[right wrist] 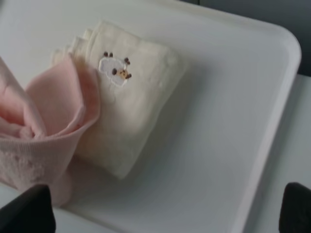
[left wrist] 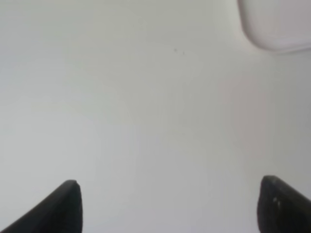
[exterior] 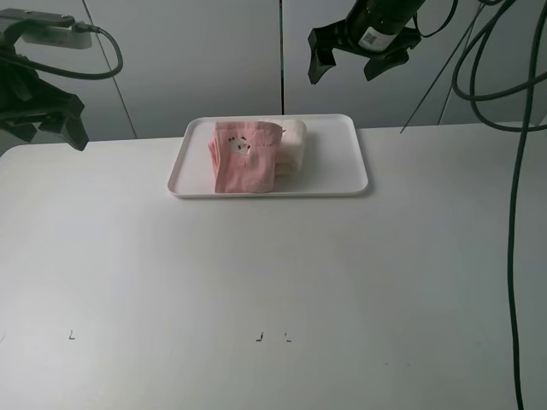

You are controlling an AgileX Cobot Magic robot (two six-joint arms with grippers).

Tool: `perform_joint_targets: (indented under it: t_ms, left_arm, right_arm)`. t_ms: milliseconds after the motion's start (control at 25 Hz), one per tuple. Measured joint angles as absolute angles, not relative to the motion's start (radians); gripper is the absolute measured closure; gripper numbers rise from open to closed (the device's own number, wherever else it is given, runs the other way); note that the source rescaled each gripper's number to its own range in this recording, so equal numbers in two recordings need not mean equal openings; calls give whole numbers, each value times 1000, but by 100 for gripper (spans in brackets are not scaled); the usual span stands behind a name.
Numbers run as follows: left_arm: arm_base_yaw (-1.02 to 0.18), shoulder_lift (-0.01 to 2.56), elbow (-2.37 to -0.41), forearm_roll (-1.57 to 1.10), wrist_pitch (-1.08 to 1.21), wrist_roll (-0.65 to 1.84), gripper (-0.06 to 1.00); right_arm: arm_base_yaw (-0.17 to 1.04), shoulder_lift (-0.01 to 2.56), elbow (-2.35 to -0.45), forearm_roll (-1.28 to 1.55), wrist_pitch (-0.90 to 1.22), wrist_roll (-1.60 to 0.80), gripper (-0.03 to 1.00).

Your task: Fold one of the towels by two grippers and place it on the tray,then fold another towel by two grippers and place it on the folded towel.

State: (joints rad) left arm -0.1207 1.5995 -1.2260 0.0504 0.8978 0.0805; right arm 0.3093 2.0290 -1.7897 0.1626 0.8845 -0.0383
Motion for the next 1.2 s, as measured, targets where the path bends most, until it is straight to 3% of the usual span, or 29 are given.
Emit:
perform_joint_targets:
  t_ms: [640,960,1200]
  left_arm:
    - [-121,992,-802,58,898,-6,2]
    - [-121,697,-696,60,1015,-19,2]
    - [-121,468,-613,60,1057,-24,2]
  right_arm:
    - [309,1083,-872,19,793,15,-3]
    - [309,635,-723,12,916,32,-3]
    - [309,456,-689,10,1079,32,-3]
